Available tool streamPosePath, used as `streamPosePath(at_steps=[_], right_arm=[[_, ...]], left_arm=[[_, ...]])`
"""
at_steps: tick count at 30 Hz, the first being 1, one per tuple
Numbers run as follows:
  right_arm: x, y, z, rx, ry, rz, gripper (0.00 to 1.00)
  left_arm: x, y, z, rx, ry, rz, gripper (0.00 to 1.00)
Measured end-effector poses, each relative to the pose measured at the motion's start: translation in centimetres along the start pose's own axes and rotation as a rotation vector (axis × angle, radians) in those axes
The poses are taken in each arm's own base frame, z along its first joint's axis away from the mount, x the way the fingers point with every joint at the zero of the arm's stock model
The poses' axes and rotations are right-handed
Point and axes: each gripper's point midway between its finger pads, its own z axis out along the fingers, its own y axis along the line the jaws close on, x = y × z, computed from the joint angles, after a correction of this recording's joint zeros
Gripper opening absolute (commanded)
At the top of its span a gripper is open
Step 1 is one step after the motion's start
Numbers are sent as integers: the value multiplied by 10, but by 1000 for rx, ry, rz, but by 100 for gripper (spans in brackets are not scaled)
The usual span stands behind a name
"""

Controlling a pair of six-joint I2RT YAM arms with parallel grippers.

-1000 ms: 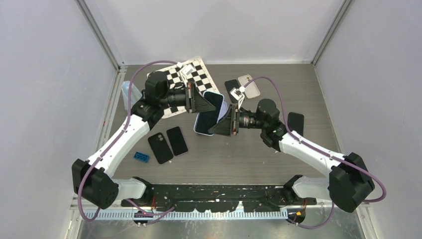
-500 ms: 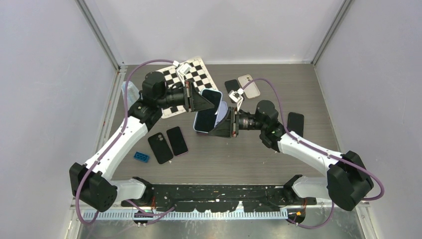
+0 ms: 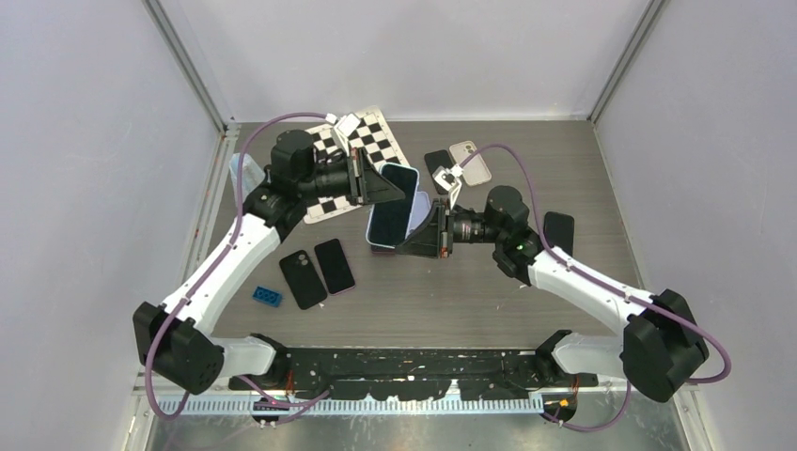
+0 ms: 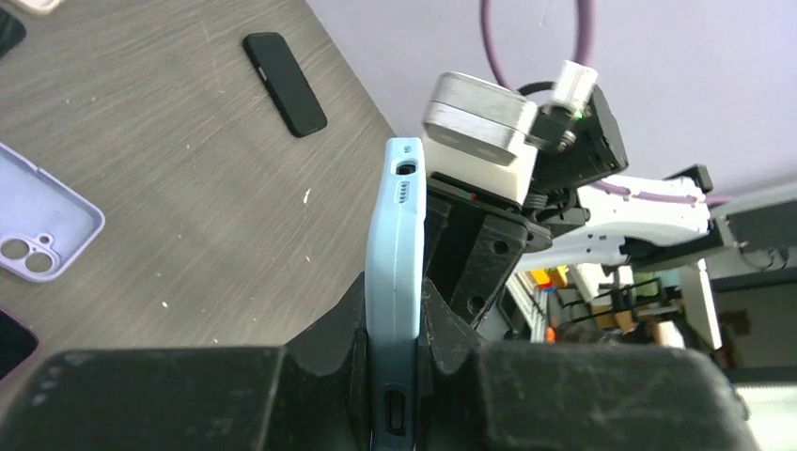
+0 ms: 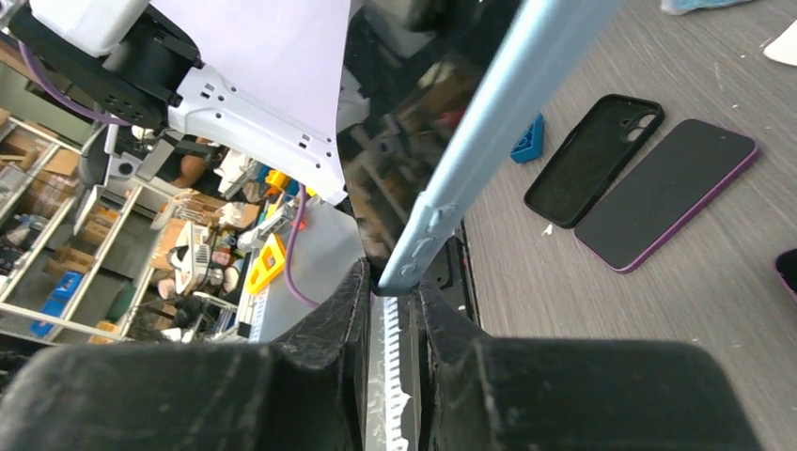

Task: Take the phone out of the phone case
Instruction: Remove the phone case from the phone.

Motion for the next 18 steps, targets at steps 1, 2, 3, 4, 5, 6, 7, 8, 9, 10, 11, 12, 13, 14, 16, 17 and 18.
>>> streamPosePath(at_steps=[1, 2, 3, 4, 5, 6, 7, 8, 9, 10, 11, 12, 13, 14, 16, 17, 18], right_arm=[[-1, 0, 0, 4, 2, -7, 1], [-2, -1, -1, 10, 5, -16, 0], [-2, -2, -1, 15, 11, -24, 0], [-3, -3, -1, 22, 15, -29, 1], [-2, -5, -2, 27, 20, -37, 1], [-2, -5, -2, 33, 25, -42, 1], [-2, -6, -3, 38, 28, -50, 1], [-3, -6, -5, 45, 31, -59, 1], [-4, -6, -6, 54, 32, -69, 1], [-5, -6, -7, 63, 33, -80, 1], [-6, -7, -8, 74, 32, -91, 1], [-7, -8, -9, 82, 32, -97, 1], [-7, -9, -10, 92, 30, -105, 1], [-7, -10, -11, 100, 29, -113, 1], [-8, -11, -12, 114, 24, -128, 1], [-9, -12, -12, 118, 23, -134, 1], [-9, -12, -12, 123, 20, -142, 1]], left_arm=[[-2, 2, 2, -11, 1, -26, 0], [-3, 5, 3, -23, 3, -54, 0], [-3, 8, 5, -31, 6, -81, 0], [-3, 10, 6, -35, 9, -103, 0], [-3, 12, 7, -37, 12, -129, 0], [-3, 14, 9, -31, 16, -156, 0], [-3, 16, 12, -20, 20, -182, 0], [-4, 17, 14, -1, 21, -213, 0], [-5, 19, 17, 19, 24, -240, 0], [-5, 20, 20, 39, 27, -273, 0], [-6, 22, 22, 51, 27, -297, 0], [-6, 24, 24, 59, 29, -321, 0], [-6, 26, 25, 68, 31, -343, 0], [-6, 27, 26, 72, 31, -356, 0], [-7, 29, 28, 78, 28, -378, 0], [-8, 29, 29, 80, 26, -383, 0], [-8, 29, 29, 82, 24, -385, 0]])
